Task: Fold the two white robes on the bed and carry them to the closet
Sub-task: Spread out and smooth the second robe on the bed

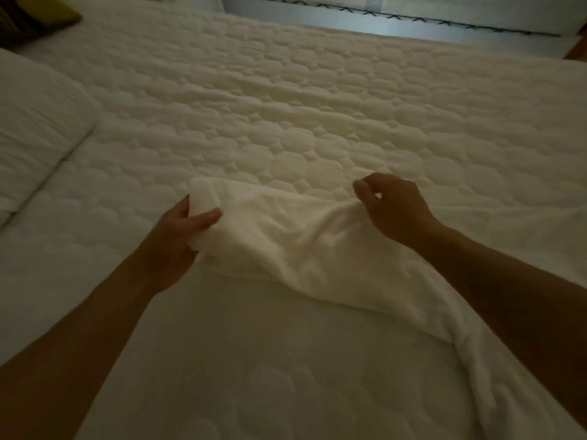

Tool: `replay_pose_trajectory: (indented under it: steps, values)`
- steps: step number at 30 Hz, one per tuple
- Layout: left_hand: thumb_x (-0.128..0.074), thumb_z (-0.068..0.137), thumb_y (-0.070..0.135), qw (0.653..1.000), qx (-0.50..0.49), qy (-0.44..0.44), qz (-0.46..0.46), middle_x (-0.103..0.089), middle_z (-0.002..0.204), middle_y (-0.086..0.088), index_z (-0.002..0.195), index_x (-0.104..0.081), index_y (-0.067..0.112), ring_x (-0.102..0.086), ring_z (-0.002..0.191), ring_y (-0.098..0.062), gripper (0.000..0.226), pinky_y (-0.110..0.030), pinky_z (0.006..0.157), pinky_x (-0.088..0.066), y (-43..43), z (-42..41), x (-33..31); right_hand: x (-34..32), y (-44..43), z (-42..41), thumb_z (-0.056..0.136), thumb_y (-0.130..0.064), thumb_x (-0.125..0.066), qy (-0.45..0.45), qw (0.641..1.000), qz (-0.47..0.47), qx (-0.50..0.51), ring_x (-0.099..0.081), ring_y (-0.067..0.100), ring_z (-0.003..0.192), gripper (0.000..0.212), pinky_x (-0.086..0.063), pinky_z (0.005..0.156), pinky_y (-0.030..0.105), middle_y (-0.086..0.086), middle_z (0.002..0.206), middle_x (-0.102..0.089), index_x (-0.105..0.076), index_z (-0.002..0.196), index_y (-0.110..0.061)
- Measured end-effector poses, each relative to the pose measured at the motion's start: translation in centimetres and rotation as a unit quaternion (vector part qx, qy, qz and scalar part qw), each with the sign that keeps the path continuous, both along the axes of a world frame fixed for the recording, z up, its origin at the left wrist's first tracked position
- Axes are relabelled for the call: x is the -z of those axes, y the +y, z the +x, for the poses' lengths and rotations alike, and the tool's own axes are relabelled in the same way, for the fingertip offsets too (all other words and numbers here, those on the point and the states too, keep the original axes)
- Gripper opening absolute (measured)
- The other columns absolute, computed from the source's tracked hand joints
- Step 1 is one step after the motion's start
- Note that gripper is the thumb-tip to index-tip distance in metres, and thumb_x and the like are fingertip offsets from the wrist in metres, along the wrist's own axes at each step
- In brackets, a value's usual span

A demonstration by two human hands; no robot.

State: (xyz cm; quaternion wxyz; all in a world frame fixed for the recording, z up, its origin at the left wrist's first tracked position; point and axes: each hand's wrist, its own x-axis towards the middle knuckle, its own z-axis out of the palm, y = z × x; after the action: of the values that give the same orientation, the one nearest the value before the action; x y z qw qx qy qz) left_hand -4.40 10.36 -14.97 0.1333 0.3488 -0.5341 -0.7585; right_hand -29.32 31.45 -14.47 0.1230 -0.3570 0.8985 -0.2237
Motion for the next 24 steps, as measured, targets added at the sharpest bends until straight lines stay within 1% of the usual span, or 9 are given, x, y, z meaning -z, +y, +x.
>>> replay_pose_trajectory:
  steps: [3,5,7,9,12,17,19,22,24]
  values:
    - [-0.063,0.088,0.016,0.999,-0.017,-0.02,-0.022,-0.073,0.119,-0.002,0.129,-0.062,0.028,-0.071,0.106,-0.022,0.042,-0.034,0.08,-0.06,1.0,0.3,0.3,-0.3,-6.2,1.4,0.103,-0.055,-0.035,-0.121,0.986,0.1,-0.048,-0.06,0.029,0.111,0.05,-0.044,0.09,0.035,0.005,0.116,-0.066,-0.065,0.112,-0.016]
    - [-0.064,0.087,0.02,0.999,-0.026,-0.025,-0.004,-0.074,0.115,-0.001,0.128,-0.062,0.029,-0.071,0.106,-0.024,0.043,-0.036,0.08,-0.06,0.8,0.9,0.6,-0.3,-7.9,2.7,0.102,-0.061,-0.031,-0.134,0.955,0.24,-0.115,-0.054,0.031,0.126,0.062,-0.039,0.104,0.038,0.007,0.138,-0.058,-0.061,0.132,-0.016]
    - [-0.063,0.085,0.023,0.999,0.004,-0.014,0.035,-0.076,0.11,0.002,0.124,-0.061,0.033,-0.072,0.102,-0.023,0.04,-0.034,0.076,-0.062,0.5,1.4,0.7,-0.8,-8.3,3.1,0.101,-0.063,-0.031,-0.138,0.923,0.321,-0.16,-0.057,0.029,0.123,0.062,-0.039,0.105,0.038,0.005,0.136,-0.06,-0.065,0.13,-0.021]
    - [-0.064,0.083,0.025,0.997,0.052,-0.003,0.065,-0.077,0.105,0.004,0.118,-0.06,0.04,-0.074,0.097,-0.021,0.038,-0.035,0.073,-0.061,0.2,1.2,0.6,-1.5,-8.3,2.5,0.1,-0.058,-0.041,-0.224,0.908,0.313,-0.165,-0.065,0.025,0.111,0.048,-0.047,0.104,0.041,0.0,0.122,-0.068,-0.073,0.117,-0.027]
    - [-0.065,0.082,0.027,0.995,0.067,0.005,0.067,-0.076,0.106,0.005,0.117,-0.059,0.044,-0.074,0.097,-0.021,0.039,-0.037,0.075,-0.06,-0.3,0.9,1.0,-1.8,-9.1,1.8,0.098,-0.023,-0.059,-0.342,0.892,0.254,-0.149,-0.07,0.018,0.104,0.022,-0.055,0.093,0.031,-0.004,0.11,-0.075,-0.078,0.109,-0.025]
    - [-0.073,0.075,0.032,0.998,0.026,0.008,0.064,-0.074,0.112,0.011,0.119,-0.06,0.048,-0.073,0.098,-0.015,0.048,-0.037,0.073,-0.06,-0.6,1.3,2.7,-1.6,-12.2,1.1,0.091,-0.019,-0.066,-0.083,0.994,0.053,-0.041,-0.064,0.013,0.083,0.016,-0.054,0.078,0.029,-0.001,0.096,-0.072,-0.08,0.1,-0.018]
    - [-0.076,0.074,0.035,0.999,0.016,-0.016,0.034,-0.076,0.102,0.013,0.112,-0.064,0.043,-0.074,0.088,-0.01,0.041,-0.032,0.066,-0.06,-0.7,1.1,3.0,-0.7,-12.7,1.1,0.092,-0.018,-0.064,-0.03,0.996,0.069,-0.044,-0.065,0.018,0.092,0.019,-0.056,0.085,0.032,0.002,0.1,-0.073,-0.08,0.101,-0.015]
    - [-0.073,0.081,0.034,0.999,-0.012,-0.052,0.011,-0.078,0.099,-0.003,0.109,-0.071,0.018,-0.075,0.085,-0.018,0.032,-0.032,0.064,-0.061,-0.4,0.9,4.0,2.1,-12.4,1.6,0.094,-0.021,-0.06,0.016,0.986,0.147,-0.082,-0.066,0.027,0.098,0.02,-0.055,0.087,0.035,0.008,0.101,-0.074,-0.079,0.1,-0.015]
    - [-0.071,0.084,0.026,0.996,-0.056,-0.037,0.056,-0.076,0.106,-0.012,0.111,-0.071,0.01,-0.075,0.091,-0.023,0.031,-0.034,0.07,-0.063,-0.5,1.2,4.9,3.5,-11.6,2.1,0.096,-0.027,-0.057,0.048,0.99,0.105,-0.077,-0.065,0.027,0.096,0.023,-0.052,0.085,0.036,0.008,0.099,-0.073,-0.075,0.099,-0.013]
